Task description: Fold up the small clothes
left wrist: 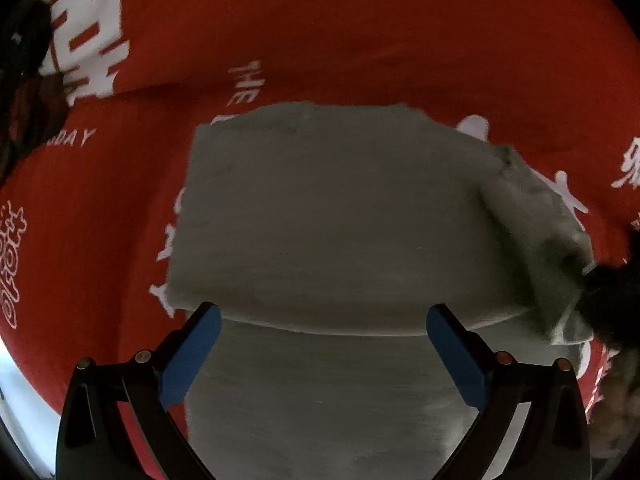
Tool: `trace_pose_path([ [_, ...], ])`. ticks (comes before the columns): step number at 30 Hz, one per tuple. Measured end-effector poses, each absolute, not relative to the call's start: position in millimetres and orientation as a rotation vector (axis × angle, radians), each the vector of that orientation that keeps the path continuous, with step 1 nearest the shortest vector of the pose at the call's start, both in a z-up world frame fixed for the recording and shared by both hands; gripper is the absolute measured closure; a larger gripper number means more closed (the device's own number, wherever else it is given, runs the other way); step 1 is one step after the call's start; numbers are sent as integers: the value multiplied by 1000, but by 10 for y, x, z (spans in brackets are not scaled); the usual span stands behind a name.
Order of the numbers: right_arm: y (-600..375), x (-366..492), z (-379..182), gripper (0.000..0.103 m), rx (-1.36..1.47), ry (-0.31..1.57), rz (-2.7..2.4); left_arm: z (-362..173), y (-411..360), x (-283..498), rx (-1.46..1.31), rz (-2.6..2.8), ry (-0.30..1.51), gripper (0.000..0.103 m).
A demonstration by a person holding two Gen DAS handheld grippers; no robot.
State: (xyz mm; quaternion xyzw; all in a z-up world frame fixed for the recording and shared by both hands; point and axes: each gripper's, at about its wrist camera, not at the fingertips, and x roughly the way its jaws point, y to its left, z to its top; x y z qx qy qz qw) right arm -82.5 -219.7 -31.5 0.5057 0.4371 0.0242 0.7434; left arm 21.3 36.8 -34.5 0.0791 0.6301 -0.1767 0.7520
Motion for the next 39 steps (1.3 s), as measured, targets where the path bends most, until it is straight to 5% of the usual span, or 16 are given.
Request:
trace_pose_path([
  [6, -2017, -830, -694, 92, 1170, 1055, -57, -487, 525, 315, 127, -408, 1401, 0],
  [10, -2178, -965, -463, 60, 1131, 984, -188, -443, 560, 400, 48, -458, 1394, 0],
  [13, -2384, -946, -422, 63, 1182, 947, -269, -421, 595, 491, -48, -521, 1398, 0],
  [14, -2433, -919, -433, 80, 1208, 932, -278, -417, 616, 528, -92, -551, 1400, 0],
  [16, -2438, -786, -447, 94, 1215, 911, -255, -440, 640, 604, -168, -591, 1418, 0],
  [24, -1452, -102, -324, 94, 895, 1109, 113, -670, 798, 774, -490, -695, 1524, 0],
  [30, -981, -93, -493, 85, 716, 1283, 137, -807, 695, 768, -510, -732, 1576, 0],
  [32, -1026, -158, -464, 60, 768, 1270, 146, -816, 662, 769, -513, -728, 1571, 0],
  [35, -1214, -376, -383, 55, 833, 1250, 120, -808, 592, 769, -493, -707, 1563, 0],
  [38, -1473, -797, -353, 55, 914, 1228, 40, -781, 599, 760, -442, -686, 1554, 23],
  [39, -1591, -941, -347, 55, 954, 1214, 3, -785, 581, 750, -427, -690, 1558, 43],
])
